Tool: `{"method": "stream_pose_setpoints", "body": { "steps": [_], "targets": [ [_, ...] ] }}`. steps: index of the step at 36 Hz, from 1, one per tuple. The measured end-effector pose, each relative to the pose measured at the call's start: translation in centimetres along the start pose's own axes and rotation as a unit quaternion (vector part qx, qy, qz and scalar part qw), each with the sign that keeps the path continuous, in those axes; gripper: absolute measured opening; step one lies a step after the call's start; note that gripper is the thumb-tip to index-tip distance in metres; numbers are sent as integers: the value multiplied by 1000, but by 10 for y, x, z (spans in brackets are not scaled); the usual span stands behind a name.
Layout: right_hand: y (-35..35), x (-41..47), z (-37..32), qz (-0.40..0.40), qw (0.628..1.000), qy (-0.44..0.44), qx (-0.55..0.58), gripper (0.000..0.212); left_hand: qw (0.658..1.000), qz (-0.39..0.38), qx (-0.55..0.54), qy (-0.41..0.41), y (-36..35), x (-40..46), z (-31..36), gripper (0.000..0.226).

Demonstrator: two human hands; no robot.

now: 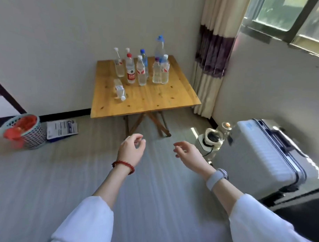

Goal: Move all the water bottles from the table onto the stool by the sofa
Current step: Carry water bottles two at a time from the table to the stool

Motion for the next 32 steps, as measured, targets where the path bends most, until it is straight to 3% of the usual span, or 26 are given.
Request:
{"method": "stream_pose_setpoints", "body": {
  "steps": [11, 21, 27, 32],
  "targets": [
    [18, 255, -20, 10, 999, -1, 34, 26, 1000, -25, 0, 15, -57, 238, -19, 22],
    [2, 492, -87, -7, 999, 31, 24, 28, 997, 27, -3, 71, -46, 459, -45, 28],
    [-36, 597, -113, -31, 999, 30, 29, 48, 992, 17, -28, 120, -50, 558, -94, 38],
    [-64, 677, -118, -7, 998, 22, 56, 76, 992, -24, -41, 118, -71, 650, -131, 64]
  ]
}}
Point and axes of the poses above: each hand's wrist, its own x-axis towards the middle knuckle, its own y-axis out of the back of the hand, z = x × y, the point moved 7 cm from there along x, towards the middle knuckle, and after that the axes turned 9 degrees about x, right-handed, at the moved point
